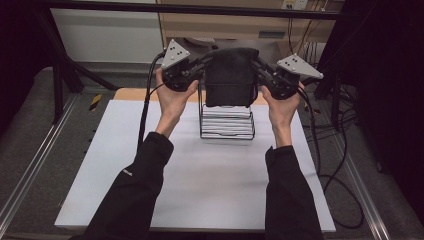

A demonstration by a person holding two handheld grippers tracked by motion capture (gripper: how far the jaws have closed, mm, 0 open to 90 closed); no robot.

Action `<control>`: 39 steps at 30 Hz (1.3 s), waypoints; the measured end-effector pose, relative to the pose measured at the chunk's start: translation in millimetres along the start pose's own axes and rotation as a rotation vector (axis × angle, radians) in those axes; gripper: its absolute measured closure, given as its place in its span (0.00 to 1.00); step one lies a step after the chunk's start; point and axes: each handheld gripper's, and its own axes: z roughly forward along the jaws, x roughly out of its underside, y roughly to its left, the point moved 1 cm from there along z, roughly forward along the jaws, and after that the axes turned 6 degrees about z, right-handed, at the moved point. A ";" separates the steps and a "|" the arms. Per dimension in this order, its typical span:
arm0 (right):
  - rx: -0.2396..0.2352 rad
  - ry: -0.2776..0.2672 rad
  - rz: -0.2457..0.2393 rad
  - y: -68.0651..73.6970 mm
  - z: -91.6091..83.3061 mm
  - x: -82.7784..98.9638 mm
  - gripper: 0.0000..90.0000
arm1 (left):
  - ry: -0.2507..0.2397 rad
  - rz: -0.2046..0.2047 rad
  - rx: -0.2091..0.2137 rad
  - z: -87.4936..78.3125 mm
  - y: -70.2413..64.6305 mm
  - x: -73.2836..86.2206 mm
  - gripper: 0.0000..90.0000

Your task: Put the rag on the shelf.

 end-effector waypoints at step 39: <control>-0.020 0.027 -0.053 15.7 -29.5 50.2 0.86 | 0.053 0.014 0.048 -24.0 -32.7 47.5 0.90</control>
